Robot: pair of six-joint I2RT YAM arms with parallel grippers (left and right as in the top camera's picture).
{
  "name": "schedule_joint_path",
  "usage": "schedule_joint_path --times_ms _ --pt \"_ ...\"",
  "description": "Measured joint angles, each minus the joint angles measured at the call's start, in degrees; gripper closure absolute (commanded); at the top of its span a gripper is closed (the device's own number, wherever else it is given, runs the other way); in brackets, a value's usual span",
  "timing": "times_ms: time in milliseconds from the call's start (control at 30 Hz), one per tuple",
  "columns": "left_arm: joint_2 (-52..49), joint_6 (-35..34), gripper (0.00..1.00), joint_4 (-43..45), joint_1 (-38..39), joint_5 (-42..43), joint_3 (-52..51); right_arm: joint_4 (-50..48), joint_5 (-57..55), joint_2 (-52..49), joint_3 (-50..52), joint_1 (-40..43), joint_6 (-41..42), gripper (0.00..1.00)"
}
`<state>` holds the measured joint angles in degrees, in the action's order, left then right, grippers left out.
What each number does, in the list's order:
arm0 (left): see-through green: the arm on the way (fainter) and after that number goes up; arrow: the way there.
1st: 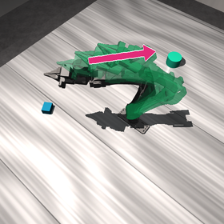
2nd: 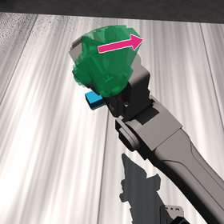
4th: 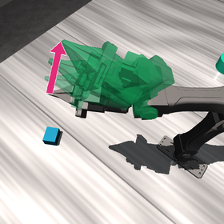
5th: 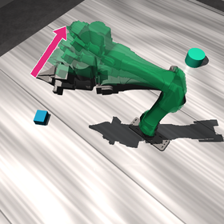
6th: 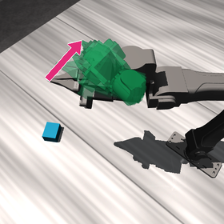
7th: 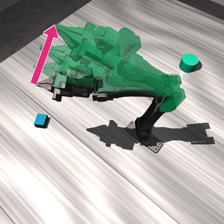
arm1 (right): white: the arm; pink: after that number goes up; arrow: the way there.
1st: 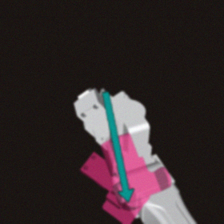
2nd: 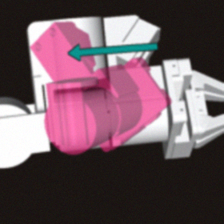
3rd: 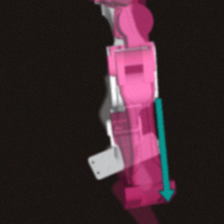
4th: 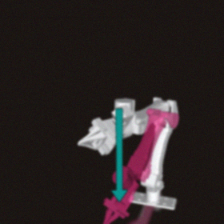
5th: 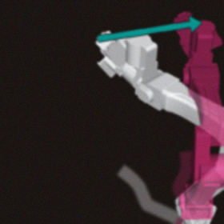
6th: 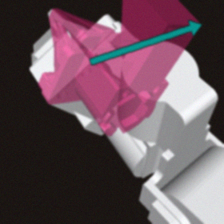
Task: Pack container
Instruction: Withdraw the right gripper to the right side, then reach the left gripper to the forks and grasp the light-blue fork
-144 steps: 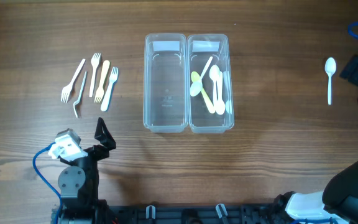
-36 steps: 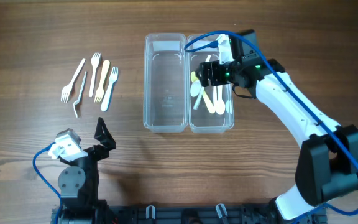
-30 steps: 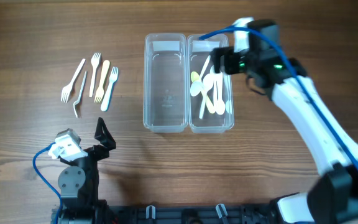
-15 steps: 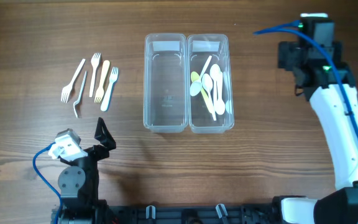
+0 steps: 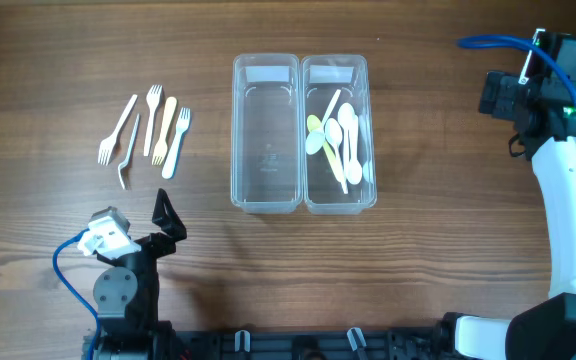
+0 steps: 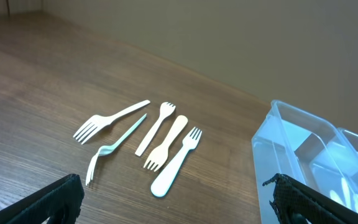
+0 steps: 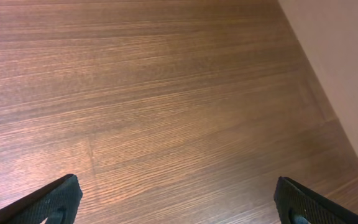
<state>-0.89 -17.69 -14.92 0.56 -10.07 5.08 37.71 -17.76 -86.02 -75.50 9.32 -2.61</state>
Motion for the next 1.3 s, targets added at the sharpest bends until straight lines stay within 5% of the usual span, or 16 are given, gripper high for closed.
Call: schedule_joint_path --times_ms 167,333,600,767,833,933,1133,1300 --pt "0.0 0.0 0.01 5.0 0.0 6.0 0.3 0.0 0.4 0.0 0.0 0.0 0.0 0.00" --pt "-7.0 2.2 0.00 -5.0 0.0 10.4 10.2 0.0 0.8 0.0 0.0 0.0 0.0 0.00" --pt "-48.2 3.7 0.00 -23.1 0.0 10.4 53.9 0.0 1.1 0.0 0.0 0.0 0.0 0.00" --pt "-67.5 3.7 0.01 -25.0 0.0 11.3 69.1 0.0 1.1 0.0 0.0 0.0 0.0 0.00" --pt "-71.7 3.7 0.13 -25.5 0.0 13.8 69.7 0.0 1.1 0.0 0.0 0.0 0.0 0.00" --pt "-77.3 3.9 0.49 -28.1 0.0 17.7 69.8 0.0 1.1 0.0 0.0 0.0 0.0 0.00" --pt "-87.8 9.1 0.62 -31.3 0.0 19.8 69.8 0.0 1.1 0.0 0.0 0.0 0.0 0.00" --pt "-97.2 13.2 0.60 -30.0 0.0 19.3 69.8 0.0 1.1 0.0 0.0 0.0 0.0 0.00"
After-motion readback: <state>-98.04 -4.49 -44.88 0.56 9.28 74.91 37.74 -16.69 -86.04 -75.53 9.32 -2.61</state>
